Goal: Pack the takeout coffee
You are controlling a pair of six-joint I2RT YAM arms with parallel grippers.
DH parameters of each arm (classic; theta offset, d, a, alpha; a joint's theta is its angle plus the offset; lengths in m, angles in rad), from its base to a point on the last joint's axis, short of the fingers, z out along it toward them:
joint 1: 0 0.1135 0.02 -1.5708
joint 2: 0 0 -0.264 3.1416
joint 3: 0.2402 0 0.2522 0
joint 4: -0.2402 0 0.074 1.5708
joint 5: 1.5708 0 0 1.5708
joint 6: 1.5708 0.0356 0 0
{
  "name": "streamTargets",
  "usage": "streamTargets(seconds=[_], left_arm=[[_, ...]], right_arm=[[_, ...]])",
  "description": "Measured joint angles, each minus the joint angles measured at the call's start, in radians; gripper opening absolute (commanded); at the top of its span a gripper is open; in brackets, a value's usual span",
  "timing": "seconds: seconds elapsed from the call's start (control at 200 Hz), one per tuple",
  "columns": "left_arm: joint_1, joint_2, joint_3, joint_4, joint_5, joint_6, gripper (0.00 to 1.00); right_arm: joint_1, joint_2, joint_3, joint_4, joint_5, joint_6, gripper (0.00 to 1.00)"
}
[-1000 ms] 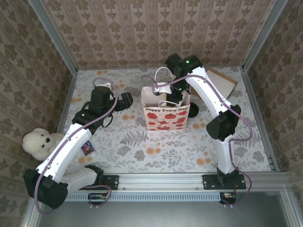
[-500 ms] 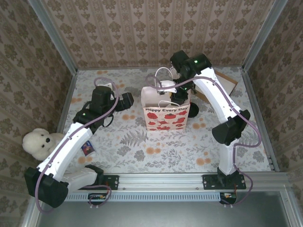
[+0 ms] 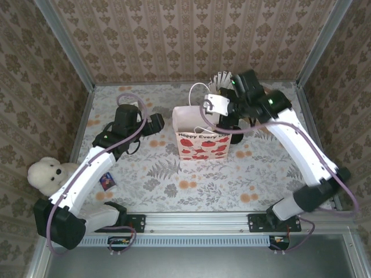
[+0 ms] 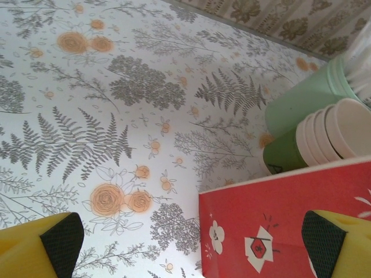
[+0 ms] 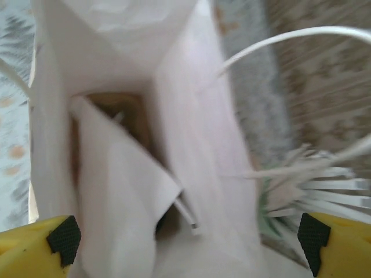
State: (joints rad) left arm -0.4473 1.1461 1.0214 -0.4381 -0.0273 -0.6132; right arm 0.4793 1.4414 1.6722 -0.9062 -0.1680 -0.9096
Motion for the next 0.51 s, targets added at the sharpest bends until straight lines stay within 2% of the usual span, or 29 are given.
streamTargets(seconds=[0.09,0.235,0.405,0.505], left_arm=[[0.011,0.004,0.000,0.000,-0.004,-0.014,1.00],[0.011,0.005,0.000,-0.001,-0.025,-0.047,1.00],[0.016,0.005,0.000,-0.004,-0.077,-0.099,1.00],[0.026,0.005,0.000,-0.005,-0.121,-0.109,1.00]], right_arm=[[0.000,-0.142,-0.195,0.250,0.057,0.095,1.00],[-0.005,-0.246,-0.349,0.563,0.238,0.411,1.00],[-0.032,-0.321,-0.429,0.625,0.391,0.775,1.00],[-0.061,-0.384,-0.514,0.658,0.471,0.923,1.00]])
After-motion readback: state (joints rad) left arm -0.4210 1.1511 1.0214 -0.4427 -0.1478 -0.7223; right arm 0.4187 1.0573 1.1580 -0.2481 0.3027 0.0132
